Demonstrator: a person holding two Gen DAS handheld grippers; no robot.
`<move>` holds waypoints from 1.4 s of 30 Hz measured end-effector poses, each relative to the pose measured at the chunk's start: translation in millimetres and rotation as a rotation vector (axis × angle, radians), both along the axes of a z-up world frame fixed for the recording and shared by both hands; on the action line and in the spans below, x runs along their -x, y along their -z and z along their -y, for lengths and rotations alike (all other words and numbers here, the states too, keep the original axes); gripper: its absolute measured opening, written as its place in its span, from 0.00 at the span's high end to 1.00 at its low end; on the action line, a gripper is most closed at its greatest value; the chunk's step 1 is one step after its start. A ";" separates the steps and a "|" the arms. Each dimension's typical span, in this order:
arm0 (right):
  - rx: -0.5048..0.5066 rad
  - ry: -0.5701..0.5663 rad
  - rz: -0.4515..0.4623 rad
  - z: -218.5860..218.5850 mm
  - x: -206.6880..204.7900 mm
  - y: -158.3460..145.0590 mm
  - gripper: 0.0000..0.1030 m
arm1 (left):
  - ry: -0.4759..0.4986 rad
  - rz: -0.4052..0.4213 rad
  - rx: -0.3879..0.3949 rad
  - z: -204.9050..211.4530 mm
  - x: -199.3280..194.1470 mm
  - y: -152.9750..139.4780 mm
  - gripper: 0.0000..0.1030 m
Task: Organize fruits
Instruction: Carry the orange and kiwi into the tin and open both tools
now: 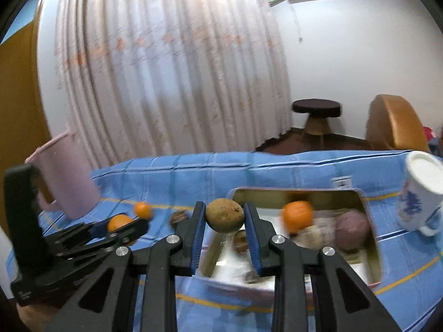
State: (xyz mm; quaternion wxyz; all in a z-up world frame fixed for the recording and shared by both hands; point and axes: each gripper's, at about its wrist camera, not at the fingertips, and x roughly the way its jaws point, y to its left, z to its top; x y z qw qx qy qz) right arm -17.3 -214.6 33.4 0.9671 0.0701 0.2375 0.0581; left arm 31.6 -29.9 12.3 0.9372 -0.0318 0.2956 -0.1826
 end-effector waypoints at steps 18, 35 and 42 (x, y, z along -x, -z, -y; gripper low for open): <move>0.043 0.083 -0.119 91.6 -1.2 24.6 0.71 | 0.125 -0.024 -0.080 138.1 -29.1 2.8 0.60; 0.046 0.046 -0.245 82.4 -16.8 53.4 0.70 | 0.051 -0.096 -0.181 152.3 -49.3 30.2 0.60; 0.021 0.050 -0.265 86.2 -16.8 58.6 0.70 | 0.040 -0.090 -0.200 157.1 -49.2 31.6 0.55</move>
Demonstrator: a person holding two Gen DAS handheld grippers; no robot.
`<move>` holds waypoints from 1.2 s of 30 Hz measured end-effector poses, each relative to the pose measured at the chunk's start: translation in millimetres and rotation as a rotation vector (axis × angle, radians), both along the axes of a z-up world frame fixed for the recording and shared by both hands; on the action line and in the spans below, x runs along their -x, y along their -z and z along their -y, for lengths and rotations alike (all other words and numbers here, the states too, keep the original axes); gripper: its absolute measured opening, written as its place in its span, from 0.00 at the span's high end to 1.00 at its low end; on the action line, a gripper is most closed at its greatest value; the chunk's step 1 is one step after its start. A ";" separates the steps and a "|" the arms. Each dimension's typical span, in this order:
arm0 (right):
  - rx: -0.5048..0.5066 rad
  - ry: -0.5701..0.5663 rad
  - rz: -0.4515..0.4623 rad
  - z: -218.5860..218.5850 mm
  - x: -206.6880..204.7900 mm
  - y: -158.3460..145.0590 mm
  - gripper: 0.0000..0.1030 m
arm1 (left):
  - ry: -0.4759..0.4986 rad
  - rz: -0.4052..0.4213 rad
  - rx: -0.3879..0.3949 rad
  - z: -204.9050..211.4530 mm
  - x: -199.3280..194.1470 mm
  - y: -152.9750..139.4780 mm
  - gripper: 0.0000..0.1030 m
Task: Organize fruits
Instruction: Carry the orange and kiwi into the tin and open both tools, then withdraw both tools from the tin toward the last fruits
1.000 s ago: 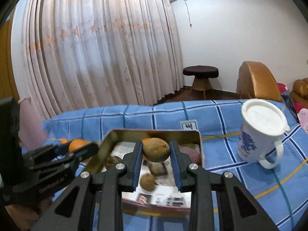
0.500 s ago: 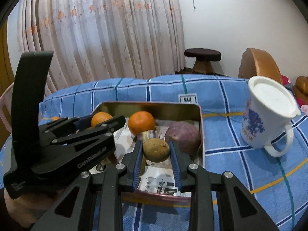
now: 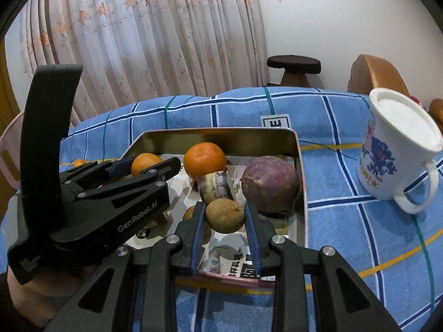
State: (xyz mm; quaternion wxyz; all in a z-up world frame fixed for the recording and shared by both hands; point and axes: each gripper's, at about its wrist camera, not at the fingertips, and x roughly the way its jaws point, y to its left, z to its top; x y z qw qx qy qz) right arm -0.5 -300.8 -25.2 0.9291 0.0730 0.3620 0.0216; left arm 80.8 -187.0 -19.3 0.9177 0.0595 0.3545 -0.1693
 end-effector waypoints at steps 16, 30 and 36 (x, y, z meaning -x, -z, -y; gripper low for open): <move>-0.109 0.050 0.085 19.9 12.6 -17.2 0.47 | -0.083 0.071 0.042 -16.9 18.7 -26.3 0.01; 0.070 0.127 0.342 1.5 33.3 -34.4 0.28 | -0.217 0.194 -0.021 -73.4 41.4 -27.2 0.00; 0.127 0.117 0.403 -10.1 41.1 -38.5 0.28 | -0.252 0.179 -0.020 -95.9 44.4 -18.7 0.00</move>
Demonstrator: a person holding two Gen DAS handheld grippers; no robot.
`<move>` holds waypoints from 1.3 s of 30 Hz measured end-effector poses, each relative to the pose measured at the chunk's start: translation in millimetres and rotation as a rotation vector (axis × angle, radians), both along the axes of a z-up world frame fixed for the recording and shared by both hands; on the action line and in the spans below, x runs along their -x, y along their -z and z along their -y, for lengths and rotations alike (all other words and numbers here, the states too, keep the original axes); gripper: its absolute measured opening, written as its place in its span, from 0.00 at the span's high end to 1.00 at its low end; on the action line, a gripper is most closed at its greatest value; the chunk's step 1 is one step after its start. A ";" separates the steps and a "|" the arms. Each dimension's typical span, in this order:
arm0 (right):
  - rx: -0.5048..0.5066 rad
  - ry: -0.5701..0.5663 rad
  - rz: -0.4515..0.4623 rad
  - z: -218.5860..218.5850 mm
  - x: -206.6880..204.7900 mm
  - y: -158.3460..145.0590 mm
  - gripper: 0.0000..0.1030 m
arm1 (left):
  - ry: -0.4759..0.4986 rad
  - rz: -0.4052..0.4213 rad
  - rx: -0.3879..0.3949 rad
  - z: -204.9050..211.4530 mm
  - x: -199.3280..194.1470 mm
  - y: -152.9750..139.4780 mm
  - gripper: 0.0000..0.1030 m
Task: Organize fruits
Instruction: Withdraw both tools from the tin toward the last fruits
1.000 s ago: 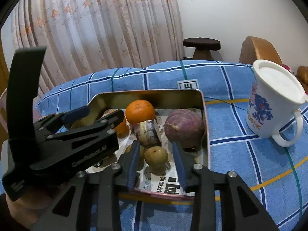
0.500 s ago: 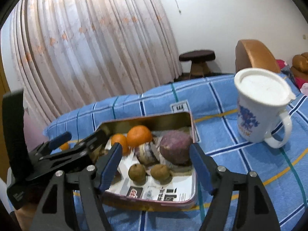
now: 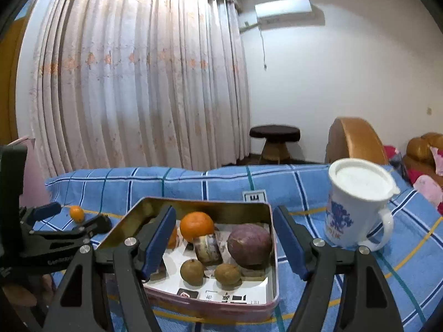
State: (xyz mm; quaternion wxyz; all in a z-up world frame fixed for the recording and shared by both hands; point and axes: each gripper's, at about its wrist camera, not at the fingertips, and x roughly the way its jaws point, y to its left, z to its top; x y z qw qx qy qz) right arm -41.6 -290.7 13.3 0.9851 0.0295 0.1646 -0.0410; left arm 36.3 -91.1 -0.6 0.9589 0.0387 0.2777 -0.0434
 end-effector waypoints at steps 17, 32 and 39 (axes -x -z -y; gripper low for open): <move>-0.044 0.056 -0.020 -30.4 7.4 2.7 0.28 | -0.004 -0.032 0.028 -34.0 13.1 6.6 0.00; -0.005 -0.112 -0.094 -128.0 -27.2 10.7 0.28 | -0.190 -0.039 -0.036 -124.6 -8.6 9.8 0.00; 0.029 -0.196 -0.189 -173.9 -67.2 20.3 0.29 | -0.267 -0.065 0.028 -170.8 -22.5 13.7 0.00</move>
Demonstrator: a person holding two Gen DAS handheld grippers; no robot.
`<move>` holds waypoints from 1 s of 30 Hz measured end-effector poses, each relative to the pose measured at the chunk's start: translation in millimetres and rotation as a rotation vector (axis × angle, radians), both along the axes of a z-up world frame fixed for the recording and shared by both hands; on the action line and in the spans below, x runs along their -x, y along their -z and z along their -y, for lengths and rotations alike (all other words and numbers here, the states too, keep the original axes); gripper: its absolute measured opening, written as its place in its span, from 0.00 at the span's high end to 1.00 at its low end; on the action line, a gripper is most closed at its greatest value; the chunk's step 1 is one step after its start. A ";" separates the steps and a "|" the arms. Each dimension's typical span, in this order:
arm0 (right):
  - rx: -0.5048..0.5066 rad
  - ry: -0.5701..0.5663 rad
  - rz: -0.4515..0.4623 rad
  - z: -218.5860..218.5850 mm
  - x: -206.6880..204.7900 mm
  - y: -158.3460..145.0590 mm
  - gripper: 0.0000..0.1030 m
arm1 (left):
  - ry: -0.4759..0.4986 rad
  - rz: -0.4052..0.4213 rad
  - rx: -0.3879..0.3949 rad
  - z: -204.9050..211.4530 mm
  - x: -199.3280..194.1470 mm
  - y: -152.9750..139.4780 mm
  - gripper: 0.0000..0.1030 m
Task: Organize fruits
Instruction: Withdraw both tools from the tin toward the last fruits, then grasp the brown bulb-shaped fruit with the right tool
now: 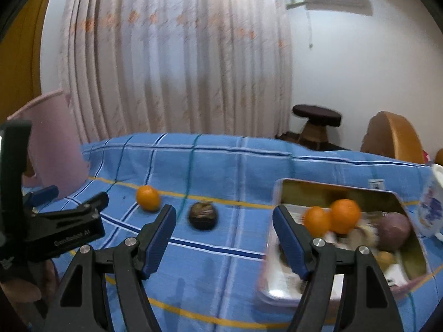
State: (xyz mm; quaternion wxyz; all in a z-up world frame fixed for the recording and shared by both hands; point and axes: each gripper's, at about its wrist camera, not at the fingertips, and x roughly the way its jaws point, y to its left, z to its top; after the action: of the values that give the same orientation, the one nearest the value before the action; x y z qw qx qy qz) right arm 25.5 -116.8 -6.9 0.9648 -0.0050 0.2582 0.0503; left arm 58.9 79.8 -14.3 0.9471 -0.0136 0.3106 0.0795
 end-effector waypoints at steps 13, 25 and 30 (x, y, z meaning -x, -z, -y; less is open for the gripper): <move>0.133 -0.018 -0.306 -44.3 -96.1 38.3 0.49 | -0.043 -0.067 0.050 -27.6 -8.3 10.4 0.00; 0.019 -0.088 -0.315 -27.8 -75.3 41.0 0.60 | -0.015 -0.080 0.071 -31.2 -14.0 12.4 0.00; 0.017 -0.064 -0.077 -22.9 -15.3 14.3 0.60 | 0.023 -0.073 0.100 -28.0 -12.4 11.3 0.00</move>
State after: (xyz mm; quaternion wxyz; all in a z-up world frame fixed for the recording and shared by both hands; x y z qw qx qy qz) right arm 40.9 -93.9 -21.2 0.9519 -0.0196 0.2954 0.0790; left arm 71.2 107.8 -25.6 0.9341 -0.0543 0.3488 0.0534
